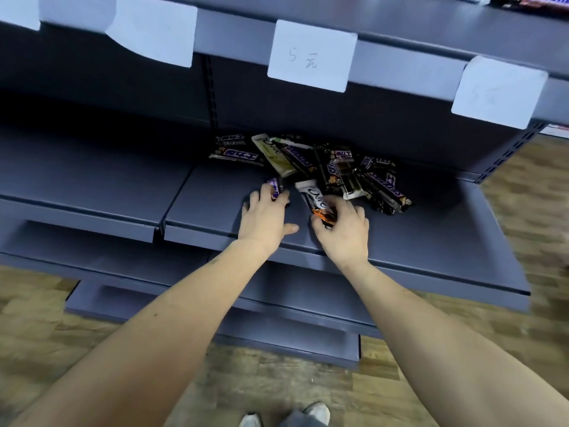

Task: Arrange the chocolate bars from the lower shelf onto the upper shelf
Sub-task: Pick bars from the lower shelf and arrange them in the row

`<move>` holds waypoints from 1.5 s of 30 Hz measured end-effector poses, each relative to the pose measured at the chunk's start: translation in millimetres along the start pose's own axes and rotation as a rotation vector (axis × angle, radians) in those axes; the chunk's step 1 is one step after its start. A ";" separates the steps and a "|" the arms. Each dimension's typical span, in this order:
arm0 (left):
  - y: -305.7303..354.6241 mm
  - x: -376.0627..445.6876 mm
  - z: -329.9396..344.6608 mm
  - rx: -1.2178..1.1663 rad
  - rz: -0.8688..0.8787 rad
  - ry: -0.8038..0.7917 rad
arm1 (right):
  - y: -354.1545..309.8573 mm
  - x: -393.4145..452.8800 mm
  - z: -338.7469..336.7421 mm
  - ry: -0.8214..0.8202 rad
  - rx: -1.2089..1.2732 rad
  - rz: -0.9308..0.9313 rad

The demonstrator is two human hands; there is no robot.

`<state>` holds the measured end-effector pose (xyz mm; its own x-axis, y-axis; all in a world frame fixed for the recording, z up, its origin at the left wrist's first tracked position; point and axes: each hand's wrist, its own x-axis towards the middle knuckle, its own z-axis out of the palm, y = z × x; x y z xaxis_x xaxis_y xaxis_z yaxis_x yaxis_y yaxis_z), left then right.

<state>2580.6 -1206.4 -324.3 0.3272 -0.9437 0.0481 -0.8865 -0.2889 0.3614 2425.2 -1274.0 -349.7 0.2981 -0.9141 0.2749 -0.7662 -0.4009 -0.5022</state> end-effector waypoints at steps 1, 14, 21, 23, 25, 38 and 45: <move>1.1 -1.1 1.1 -0.004 -0.005 0.009 | 0.7 -1.4 -2.3 -0.020 0.046 -0.014; 0.2 0.7 -3.8 -0.018 0.010 -0.021 | 5.6 -5.2 -2.4 -0.053 0.045 0.018; -0.4 6.4 -7.4 0.038 -0.028 -0.038 | 12.8 -3.6 -15.8 -0.153 0.248 -0.004; -2.2 4.7 -6.4 -0.014 -0.044 -0.002 | 12.8 -3.1 -19.9 -0.179 0.288 0.008; -5.2 3.0 -6.2 -0.065 -0.041 0.008 | 12.9 -2.6 -22.4 -0.196 0.313 0.017; -47.1 4.0 -29.5 -0.399 0.045 -0.268 | 15.7 3.3 -20.5 -0.217 0.282 0.012; -38.5 2.9 -27.6 -0.394 0.012 -0.139 | 14.0 4.0 -21.8 -0.224 0.308 0.018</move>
<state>2624.7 -1193.6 -312.4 0.2462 -0.9672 -0.0619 -0.6884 -0.2195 0.6913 2403.2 -1281.9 -337.7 0.4296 -0.8980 0.0947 -0.5759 -0.3533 -0.7373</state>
